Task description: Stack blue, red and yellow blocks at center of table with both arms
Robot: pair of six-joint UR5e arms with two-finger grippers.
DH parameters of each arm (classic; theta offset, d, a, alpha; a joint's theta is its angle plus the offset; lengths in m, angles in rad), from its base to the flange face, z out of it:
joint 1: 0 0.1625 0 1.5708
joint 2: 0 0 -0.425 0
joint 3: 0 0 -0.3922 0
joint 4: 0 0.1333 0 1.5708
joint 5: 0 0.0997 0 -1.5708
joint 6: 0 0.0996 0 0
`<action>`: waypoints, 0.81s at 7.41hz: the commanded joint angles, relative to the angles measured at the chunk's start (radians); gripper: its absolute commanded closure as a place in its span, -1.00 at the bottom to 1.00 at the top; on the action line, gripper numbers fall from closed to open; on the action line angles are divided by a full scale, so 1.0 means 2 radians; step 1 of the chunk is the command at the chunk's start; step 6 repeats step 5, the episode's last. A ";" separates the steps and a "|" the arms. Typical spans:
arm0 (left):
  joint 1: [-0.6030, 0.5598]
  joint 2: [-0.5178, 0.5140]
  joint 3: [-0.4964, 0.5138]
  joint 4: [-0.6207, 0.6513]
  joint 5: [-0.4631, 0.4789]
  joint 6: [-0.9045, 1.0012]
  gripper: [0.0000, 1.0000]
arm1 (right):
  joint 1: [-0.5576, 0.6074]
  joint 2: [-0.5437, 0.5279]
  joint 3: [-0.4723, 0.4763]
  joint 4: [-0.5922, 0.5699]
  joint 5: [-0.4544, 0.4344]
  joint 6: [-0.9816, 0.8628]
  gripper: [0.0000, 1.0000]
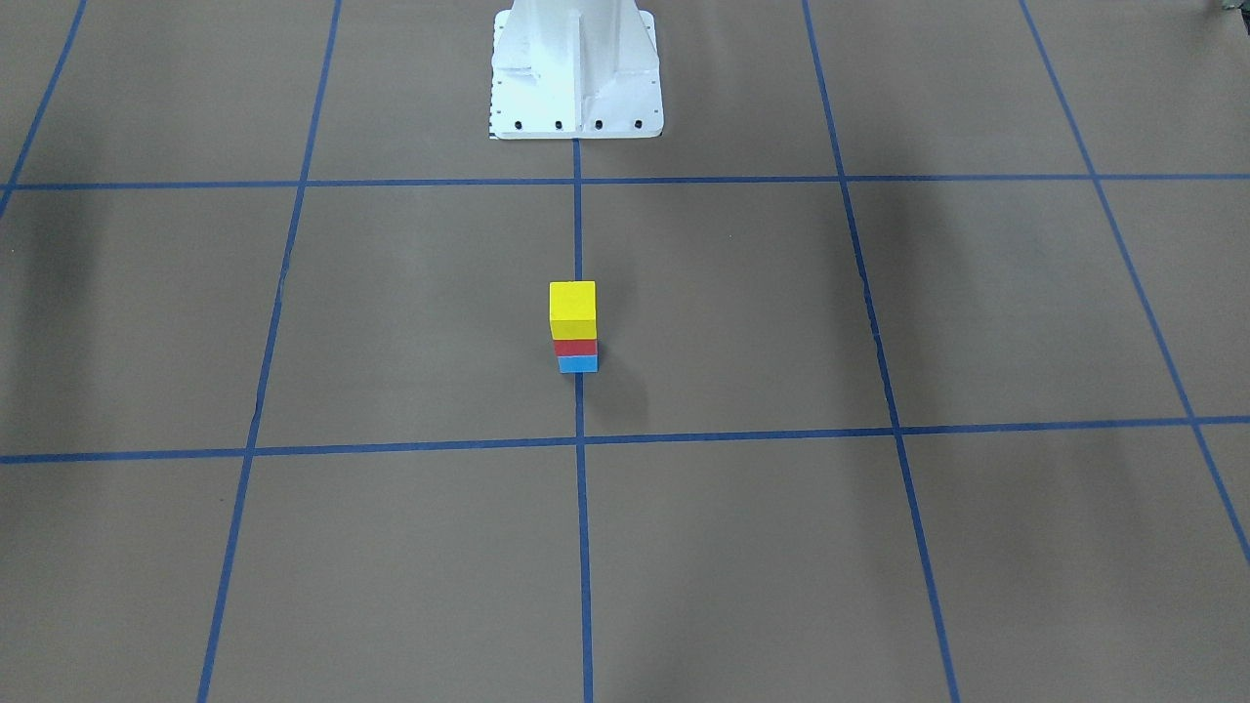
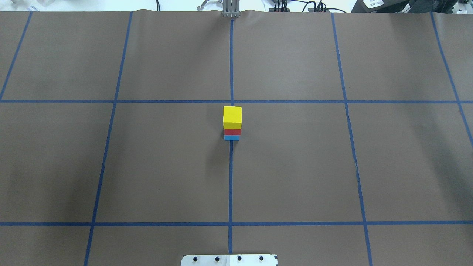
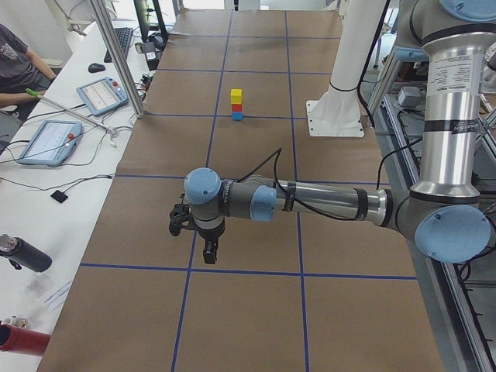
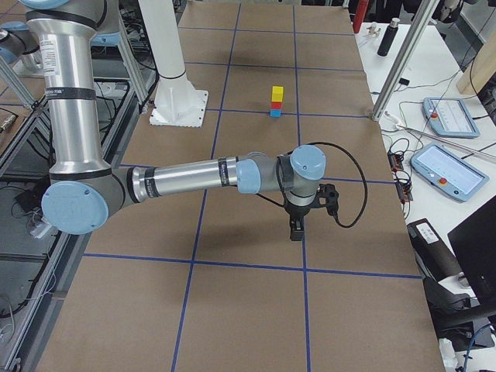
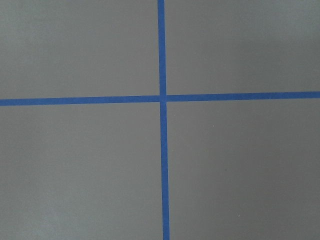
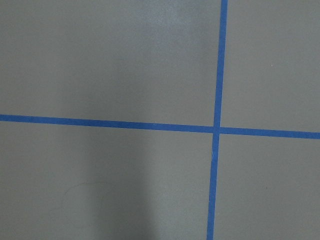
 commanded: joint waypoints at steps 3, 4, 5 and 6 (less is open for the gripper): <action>0.000 -0.001 -0.002 0.007 -0.019 -0.005 -1.00 | 0.000 -0.001 -0.004 -0.001 -0.002 -0.005 -1.00; 0.000 -0.001 -0.002 0.007 -0.019 -0.005 -1.00 | 0.000 -0.001 -0.014 -0.001 -0.002 -0.018 -1.00; -0.001 -0.001 -0.003 0.007 -0.019 -0.005 -1.00 | 0.000 -0.001 -0.018 -0.001 -0.002 -0.022 -1.00; -0.001 -0.001 -0.003 0.007 -0.019 -0.005 -1.00 | 0.000 -0.001 -0.018 -0.001 -0.002 -0.022 -1.00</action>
